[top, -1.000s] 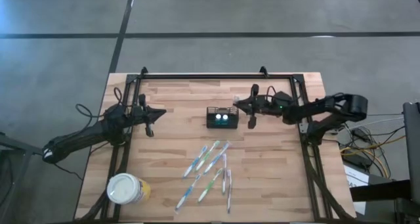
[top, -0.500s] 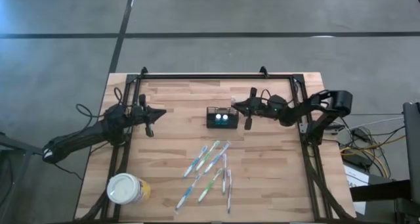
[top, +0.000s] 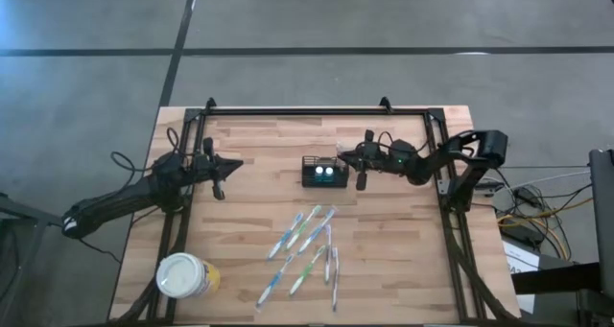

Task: Pick & Place toothbrushing station
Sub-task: Put the orange toothbrush into the wire organizer, then put the top left blue toothbrush into the wire organizer

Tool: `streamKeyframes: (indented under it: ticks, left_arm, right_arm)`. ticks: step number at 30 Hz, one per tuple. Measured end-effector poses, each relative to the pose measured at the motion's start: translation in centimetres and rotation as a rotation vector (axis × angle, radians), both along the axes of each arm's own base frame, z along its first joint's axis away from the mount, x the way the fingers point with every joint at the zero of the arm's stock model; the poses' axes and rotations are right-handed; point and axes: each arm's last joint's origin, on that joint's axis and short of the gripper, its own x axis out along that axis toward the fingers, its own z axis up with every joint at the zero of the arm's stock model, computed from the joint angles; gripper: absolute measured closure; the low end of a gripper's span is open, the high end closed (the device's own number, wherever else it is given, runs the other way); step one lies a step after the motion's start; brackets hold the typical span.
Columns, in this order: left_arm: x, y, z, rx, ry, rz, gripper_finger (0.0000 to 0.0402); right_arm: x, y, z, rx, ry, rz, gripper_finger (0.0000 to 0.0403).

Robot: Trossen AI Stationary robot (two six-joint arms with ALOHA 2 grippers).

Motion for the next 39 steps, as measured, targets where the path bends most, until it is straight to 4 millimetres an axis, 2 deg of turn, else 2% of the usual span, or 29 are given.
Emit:
streamKeyframes:
  ticks: [11,21,28,39]
  left_arm:
    - [0.0,0.0,0.0,-0.002,0.0,0.0,0.0388]
    - [0.0,0.0,0.0,-0.001,0.0,0.0,0.0388]
    - [0.0,0.0,0.0,-0.001,0.0,0.0,0.0388]
    - [0.0,0.0,0.0,-0.005,-0.001,0.0,0.0388]
  right_arm:
    - [0.0,0.1,-0.2,0.025,0.011,0.004,0.0339]
    - [0.0,0.1,-1.0,0.045,0.1,0.006,0.0342]
    - [0.1,0.4,-1.1,0.019,0.116,0.019,0.0323]
    - [0.1,0.5,-0.9,0.009,0.103,0.024,0.0266]
